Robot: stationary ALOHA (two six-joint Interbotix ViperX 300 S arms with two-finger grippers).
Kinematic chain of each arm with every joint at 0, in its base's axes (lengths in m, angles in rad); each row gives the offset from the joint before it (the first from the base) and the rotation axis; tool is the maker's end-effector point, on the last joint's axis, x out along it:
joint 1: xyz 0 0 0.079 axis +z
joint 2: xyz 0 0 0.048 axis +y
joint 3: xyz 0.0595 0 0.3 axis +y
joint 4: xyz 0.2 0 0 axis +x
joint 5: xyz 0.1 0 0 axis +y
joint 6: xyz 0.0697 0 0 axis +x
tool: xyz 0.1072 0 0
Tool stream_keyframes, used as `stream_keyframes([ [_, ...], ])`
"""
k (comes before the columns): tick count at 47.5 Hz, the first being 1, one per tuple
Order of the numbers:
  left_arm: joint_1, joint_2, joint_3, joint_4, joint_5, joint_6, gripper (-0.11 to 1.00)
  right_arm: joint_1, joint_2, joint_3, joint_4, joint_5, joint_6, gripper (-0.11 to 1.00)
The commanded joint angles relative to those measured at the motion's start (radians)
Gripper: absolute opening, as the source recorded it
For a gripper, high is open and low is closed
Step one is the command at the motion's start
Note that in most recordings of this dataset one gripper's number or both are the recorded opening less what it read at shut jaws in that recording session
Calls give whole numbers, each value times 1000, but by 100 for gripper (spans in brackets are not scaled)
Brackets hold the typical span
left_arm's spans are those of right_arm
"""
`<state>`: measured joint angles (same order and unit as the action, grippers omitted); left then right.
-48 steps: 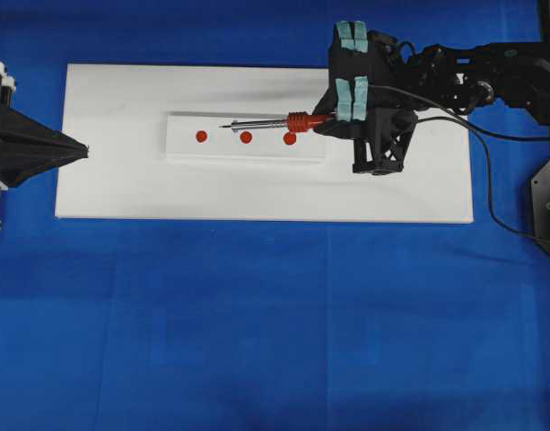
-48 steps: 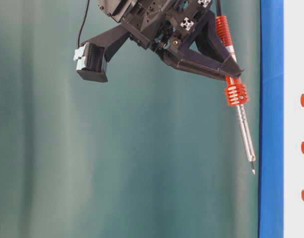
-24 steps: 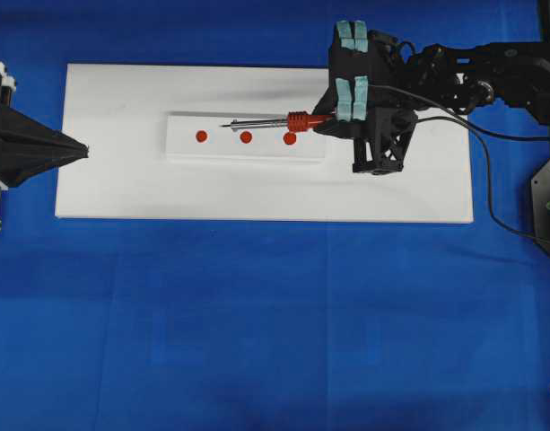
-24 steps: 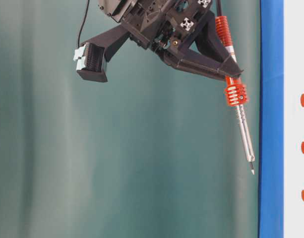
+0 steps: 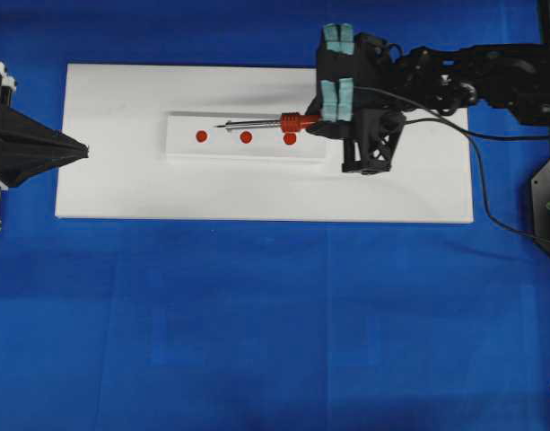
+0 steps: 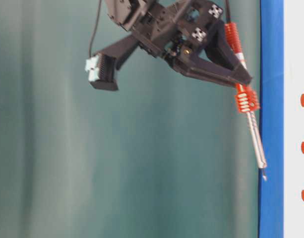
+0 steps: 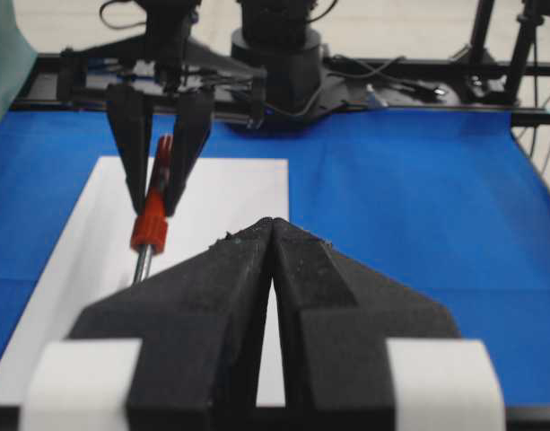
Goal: Touch the tip of the soldering iron to the mark.
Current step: 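Lower the iron tip onto the left red dot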
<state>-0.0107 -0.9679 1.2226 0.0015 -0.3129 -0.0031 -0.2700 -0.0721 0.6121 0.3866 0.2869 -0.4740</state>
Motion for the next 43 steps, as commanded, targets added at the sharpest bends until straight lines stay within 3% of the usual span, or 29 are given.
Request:
stream_keyframes([
  [1, -3, 8, -11, 0, -9, 0, 0, -2, 15, -41, 0, -9, 0, 6],
  [15, -3, 8, -11, 0, -9, 0, 0, 0, 118, -89, 0, -15, 0, 6],
  [43, -3, 9, -9, 0, -9, 2, 0, 0, 152, -95, 0, -26, -2, 6],
])
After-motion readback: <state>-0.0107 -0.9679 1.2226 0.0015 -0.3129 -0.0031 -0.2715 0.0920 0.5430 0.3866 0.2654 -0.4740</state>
